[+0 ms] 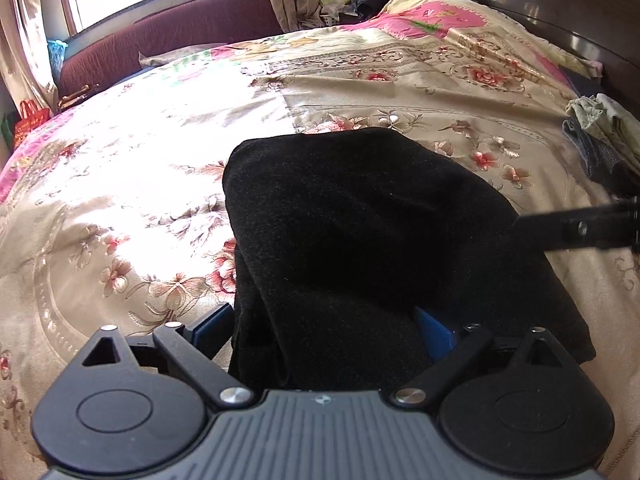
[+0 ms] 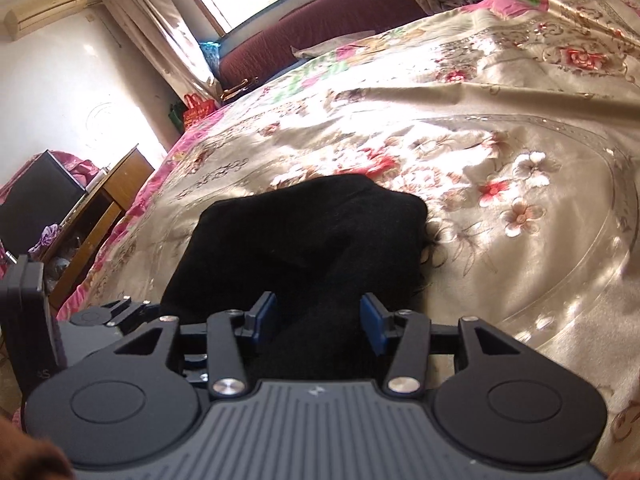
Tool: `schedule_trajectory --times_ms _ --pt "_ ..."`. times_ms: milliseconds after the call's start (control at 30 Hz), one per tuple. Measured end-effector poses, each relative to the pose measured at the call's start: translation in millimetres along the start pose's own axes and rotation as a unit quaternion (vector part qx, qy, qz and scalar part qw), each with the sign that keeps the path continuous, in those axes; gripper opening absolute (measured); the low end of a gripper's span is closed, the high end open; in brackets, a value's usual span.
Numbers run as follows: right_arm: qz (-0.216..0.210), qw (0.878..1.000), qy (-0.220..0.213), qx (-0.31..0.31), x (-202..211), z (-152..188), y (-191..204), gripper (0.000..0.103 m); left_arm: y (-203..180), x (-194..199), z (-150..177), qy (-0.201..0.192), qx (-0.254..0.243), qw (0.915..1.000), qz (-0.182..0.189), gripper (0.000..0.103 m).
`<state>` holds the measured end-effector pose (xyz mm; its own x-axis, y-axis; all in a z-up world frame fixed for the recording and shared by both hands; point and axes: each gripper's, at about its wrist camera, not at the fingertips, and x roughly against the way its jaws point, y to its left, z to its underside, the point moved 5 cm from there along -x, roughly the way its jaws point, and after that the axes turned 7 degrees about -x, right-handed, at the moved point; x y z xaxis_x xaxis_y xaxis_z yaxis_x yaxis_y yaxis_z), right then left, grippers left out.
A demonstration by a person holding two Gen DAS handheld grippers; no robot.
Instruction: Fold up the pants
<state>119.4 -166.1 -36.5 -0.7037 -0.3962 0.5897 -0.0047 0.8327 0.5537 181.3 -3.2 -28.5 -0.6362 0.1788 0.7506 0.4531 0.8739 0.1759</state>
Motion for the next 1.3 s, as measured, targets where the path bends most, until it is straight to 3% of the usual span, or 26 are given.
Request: schedule_trajectory --times_ms 133,367,567,833,1100,1200,1300 --pt "0.042 0.999 0.002 0.033 -10.3 19.9 3.9 0.049 -7.3 12.1 3.5 -0.002 -0.023 0.9995 -0.024 0.103" --pt "0.046 0.998 -0.013 0.036 4.4 18.4 14.2 0.049 -6.9 22.9 9.8 -0.004 -0.012 0.9995 -0.027 0.103" --pt "0.078 0.995 0.01 0.056 -8.1 32.7 8.5 0.048 -6.9 21.1 13.7 0.002 -0.01 0.9996 -0.027 0.103" --pt "0.066 0.996 -0.017 0.052 18.5 28.7 22.2 0.049 -2.8 36.6 17.0 -0.008 0.006 0.9994 -0.032 0.103" --pt "0.061 0.998 0.006 0.01 4.5 34.8 9.2 0.049 -9.1 39.5 22.4 -0.007 0.003 0.9995 -0.031 0.103" --pt "0.074 0.997 0.008 0.021 0.1 36.3 5.8 0.048 -10.4 26.3 26.6 0.012 -0.008 0.9994 -0.031 0.103" --pt "0.079 0.997 0.014 0.01 0.3 34.3 -0.8 0.048 -3.5 16.5 31.2 0.03 0.014 0.9994 -0.011 0.103"
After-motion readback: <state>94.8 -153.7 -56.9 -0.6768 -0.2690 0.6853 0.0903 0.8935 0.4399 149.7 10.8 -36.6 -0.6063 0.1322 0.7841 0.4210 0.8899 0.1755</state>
